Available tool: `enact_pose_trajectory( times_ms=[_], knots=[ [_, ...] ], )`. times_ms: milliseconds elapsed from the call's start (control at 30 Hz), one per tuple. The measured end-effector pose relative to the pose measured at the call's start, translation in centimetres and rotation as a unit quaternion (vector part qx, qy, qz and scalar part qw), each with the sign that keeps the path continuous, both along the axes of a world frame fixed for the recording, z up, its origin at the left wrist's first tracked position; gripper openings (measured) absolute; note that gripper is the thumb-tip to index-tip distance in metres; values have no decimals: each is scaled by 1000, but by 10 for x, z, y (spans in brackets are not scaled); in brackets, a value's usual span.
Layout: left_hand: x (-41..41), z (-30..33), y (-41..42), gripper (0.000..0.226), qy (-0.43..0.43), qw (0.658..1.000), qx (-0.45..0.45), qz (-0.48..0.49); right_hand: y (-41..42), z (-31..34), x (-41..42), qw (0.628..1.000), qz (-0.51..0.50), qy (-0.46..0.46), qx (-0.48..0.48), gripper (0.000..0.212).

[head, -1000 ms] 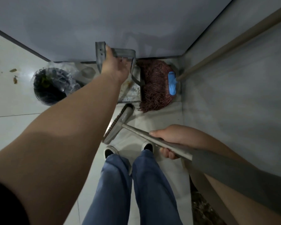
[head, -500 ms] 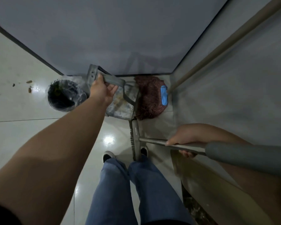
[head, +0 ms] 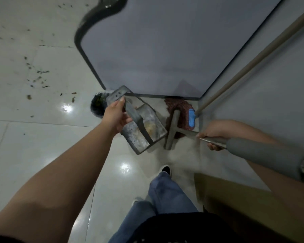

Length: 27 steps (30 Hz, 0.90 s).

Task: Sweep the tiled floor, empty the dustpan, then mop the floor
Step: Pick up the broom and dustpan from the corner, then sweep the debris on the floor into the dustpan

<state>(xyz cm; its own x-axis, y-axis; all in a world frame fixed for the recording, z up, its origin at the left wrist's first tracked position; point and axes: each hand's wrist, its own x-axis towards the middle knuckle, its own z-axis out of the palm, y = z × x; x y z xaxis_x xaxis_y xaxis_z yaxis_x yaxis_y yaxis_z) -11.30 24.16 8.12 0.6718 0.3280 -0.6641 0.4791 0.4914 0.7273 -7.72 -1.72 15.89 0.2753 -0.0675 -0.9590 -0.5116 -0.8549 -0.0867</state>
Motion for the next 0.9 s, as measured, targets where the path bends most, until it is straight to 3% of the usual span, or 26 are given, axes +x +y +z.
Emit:
enact_pose_trajectory(
  times_ms=[133,233,333,467,600,733,900],
  knots=[
    [-68,29,27,24,-11,999,41,-17,28,23,-38,998,42,-52,-11,33],
    [-124,47,48,31,13,998,48,41,55,35,-67,995,81,-63,0,37],
    [-182,57,71,39,38,992,28,116,84,40,-92,992,123,-31,10,38],
    [-253,58,95,44,97,981,119,118,123,36,-122,985,171,3,27,32],
    [-303,66,122,43,133,969,121,169,171,25,-144,971,234,20,30,32],
    [-350,84,146,46,185,931,187,252,222,24,-160,937,344,11,58,33],
    [-397,102,165,48,216,881,221,358,282,25,-162,913,396,-1,96,27]
  ],
)
